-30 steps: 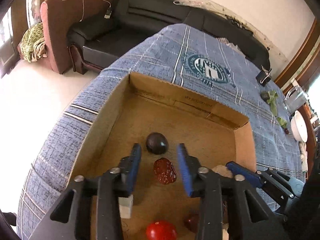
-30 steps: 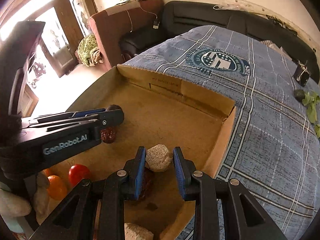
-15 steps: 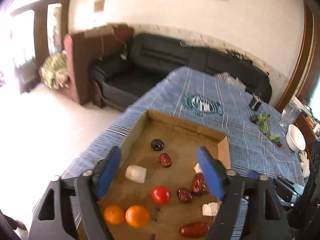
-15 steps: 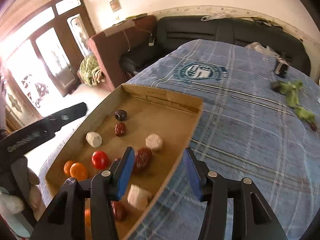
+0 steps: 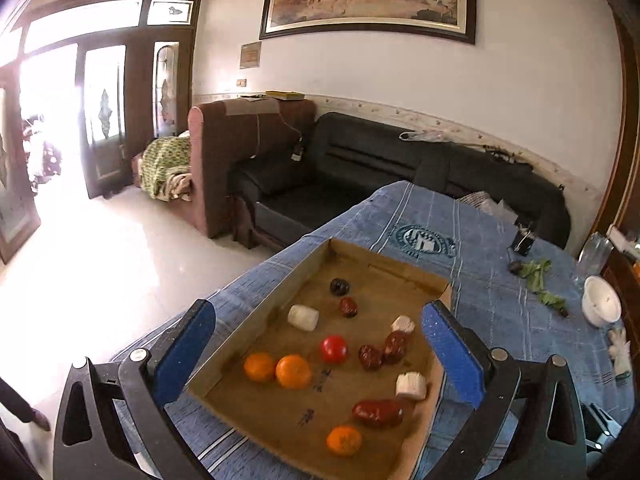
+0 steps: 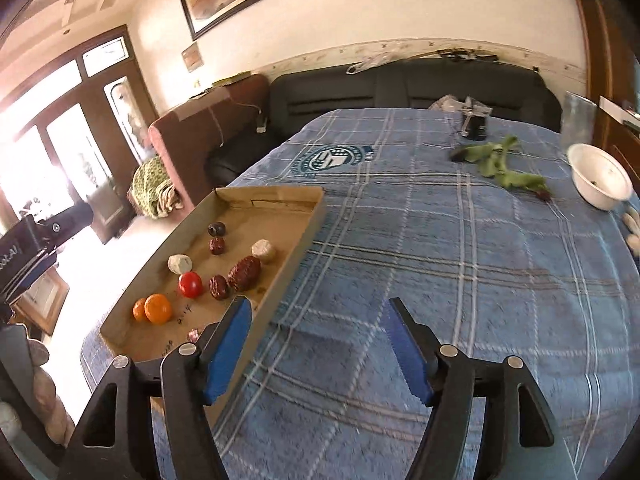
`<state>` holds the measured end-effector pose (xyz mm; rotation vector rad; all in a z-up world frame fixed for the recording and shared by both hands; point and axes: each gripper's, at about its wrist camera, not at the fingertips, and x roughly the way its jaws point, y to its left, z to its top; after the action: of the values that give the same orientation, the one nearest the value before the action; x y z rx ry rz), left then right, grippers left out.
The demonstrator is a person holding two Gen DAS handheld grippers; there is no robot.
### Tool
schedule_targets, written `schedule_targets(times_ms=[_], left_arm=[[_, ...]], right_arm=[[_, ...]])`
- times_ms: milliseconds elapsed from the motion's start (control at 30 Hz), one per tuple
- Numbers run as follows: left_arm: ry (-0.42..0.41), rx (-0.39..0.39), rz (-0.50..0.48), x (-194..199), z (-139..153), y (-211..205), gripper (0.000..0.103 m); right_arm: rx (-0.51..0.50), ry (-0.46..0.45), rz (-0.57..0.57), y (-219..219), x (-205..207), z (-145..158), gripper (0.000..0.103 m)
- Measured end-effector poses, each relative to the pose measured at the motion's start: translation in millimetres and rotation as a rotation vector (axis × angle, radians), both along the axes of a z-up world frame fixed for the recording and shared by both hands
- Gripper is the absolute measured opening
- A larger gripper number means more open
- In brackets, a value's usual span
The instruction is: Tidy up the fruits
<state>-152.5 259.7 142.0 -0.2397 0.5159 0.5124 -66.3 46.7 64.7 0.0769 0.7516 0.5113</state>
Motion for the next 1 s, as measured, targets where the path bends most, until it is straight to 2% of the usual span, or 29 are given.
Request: schedule_targets(times_ms=[167,300,400,833,1000], left_arm=[[0.057,0.022,-0.031,-1.3,-6.8,-14.3,0.103],[0.071,0.023,-0.054,-3.3,-12.0,-22.4,0.103],[0.075,0.023,-0.068,-3.5,-14.0,-25.3,0.103],[0.104,-0.009,-0.097,3.4,-29.9,-23.9,0.103],[0.079,0.005,-0.082,2.1,-31.7,-23.3,0.103]], right_arm=[[-0.020,-0.006,-0.007,-5.3,-14.2,-2.2,0.076],[-0.028,-0.012,-0.002,-4.1,-19.5,-4.3,0.077],[-0.039,-0.023,-0.005,-3.8,-23.0,-5.5,0.080],[-0.072,-0.014,-0.005,3.6,-21.2,-15.7,0.080],[-0.091,-0.025,-0.001,8.6,-21.4,-17.7,0.080]])
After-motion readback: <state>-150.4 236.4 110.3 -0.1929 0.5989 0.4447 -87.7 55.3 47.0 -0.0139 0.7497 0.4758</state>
